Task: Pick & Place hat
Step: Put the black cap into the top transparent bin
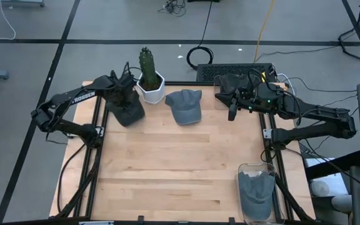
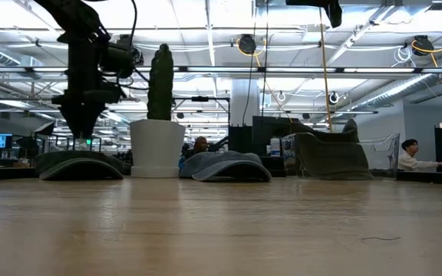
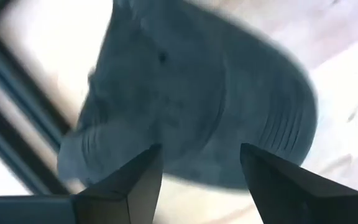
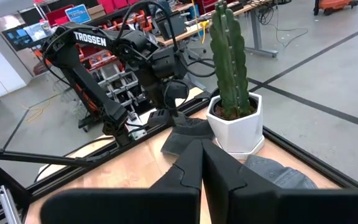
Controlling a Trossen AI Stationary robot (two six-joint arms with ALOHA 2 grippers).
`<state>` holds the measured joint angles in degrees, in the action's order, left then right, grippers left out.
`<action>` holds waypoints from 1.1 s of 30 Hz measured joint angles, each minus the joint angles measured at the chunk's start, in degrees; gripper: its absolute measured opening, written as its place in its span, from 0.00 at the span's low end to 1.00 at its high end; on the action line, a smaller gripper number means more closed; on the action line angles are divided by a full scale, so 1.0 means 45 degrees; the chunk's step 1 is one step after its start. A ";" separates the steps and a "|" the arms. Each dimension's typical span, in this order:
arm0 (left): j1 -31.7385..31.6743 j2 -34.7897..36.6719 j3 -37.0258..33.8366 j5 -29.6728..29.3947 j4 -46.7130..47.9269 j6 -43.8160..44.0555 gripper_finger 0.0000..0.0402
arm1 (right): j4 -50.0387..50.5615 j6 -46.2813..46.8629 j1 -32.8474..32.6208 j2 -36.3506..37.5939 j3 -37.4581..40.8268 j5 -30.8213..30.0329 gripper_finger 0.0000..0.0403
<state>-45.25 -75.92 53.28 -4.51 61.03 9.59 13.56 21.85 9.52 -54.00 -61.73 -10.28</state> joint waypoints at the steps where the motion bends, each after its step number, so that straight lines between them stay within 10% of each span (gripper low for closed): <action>1: 0.0000 0.0000 0.0000 0.0001 0.0336 0.0019 0.55 | 0.0000 0.0000 0.0000 0.0000 0.0000 0.0000 0.00; 16: -0.0868 0.0034 0.0005 -0.1193 0.0440 0.2017 0.41 | 0.0005 0.0442 -0.0001 0.0000 0.0000 0.0000 0.00; 33: -0.2079 0.0039 -0.2090 0.2094 -0.1097 -0.0687 0.51 | 0.0012 0.0914 -0.0884 -0.0005 0.0005 -0.0006 0.00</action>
<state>-54.61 -75.75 43.87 4.92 56.09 6.50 13.61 25.96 5.54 -54.02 -61.71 -10.31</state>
